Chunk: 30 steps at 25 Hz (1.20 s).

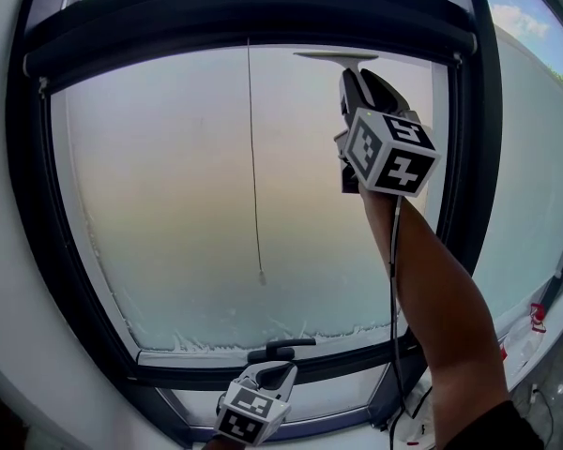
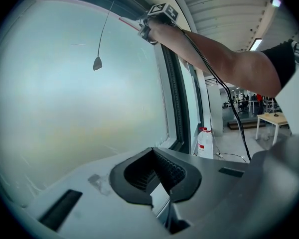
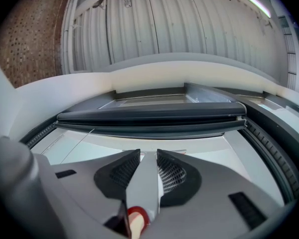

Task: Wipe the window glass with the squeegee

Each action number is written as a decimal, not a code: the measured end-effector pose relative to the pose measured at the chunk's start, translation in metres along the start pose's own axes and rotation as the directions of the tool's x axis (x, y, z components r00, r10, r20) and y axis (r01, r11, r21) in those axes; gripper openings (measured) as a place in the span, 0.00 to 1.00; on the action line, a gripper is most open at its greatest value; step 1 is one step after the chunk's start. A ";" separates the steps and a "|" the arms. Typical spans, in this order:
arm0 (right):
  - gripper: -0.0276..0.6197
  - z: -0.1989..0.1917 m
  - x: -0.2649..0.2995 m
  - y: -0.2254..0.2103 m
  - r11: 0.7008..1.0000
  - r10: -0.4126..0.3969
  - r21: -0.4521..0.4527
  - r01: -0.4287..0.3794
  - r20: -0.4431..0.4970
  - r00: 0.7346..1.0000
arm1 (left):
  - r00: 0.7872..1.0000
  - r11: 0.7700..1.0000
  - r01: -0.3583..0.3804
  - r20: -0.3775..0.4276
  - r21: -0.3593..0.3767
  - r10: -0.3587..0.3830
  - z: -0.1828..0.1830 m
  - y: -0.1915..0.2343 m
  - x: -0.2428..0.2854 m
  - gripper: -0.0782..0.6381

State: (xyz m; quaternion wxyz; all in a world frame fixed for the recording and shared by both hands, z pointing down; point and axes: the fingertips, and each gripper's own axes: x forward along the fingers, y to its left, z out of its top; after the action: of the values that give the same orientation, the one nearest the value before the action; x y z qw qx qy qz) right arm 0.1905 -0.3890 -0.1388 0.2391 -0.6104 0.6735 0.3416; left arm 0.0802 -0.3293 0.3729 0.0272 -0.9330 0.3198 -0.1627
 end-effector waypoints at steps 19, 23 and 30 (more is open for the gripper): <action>0.19 -0.074 -0.110 0.027 1.000 0.022 -0.008 -0.022 -0.087 0.996 | 0.998 0.998 0.059 0.016 -0.006 -0.059 -0.019 -0.014 0.000 0.11; 0.19 -0.103 -0.136 0.029 1.000 0.019 0.006 -0.019 -0.137 0.990 | 0.998 0.998 0.066 0.016 -0.014 -0.065 -0.023 -0.018 -0.001 0.11; 0.19 -0.147 -0.179 0.031 0.999 0.010 0.041 -0.001 -0.220 0.975 | 0.998 0.998 0.065 -0.009 0.003 -0.065 -0.034 -0.027 -0.003 0.11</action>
State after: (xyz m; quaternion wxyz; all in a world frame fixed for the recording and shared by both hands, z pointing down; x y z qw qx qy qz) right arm 0.1989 -0.3808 0.0943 0.1744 -0.6378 0.7041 0.2589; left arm 0.0829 -0.3043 0.4084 0.0222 -0.9422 0.2889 -0.1681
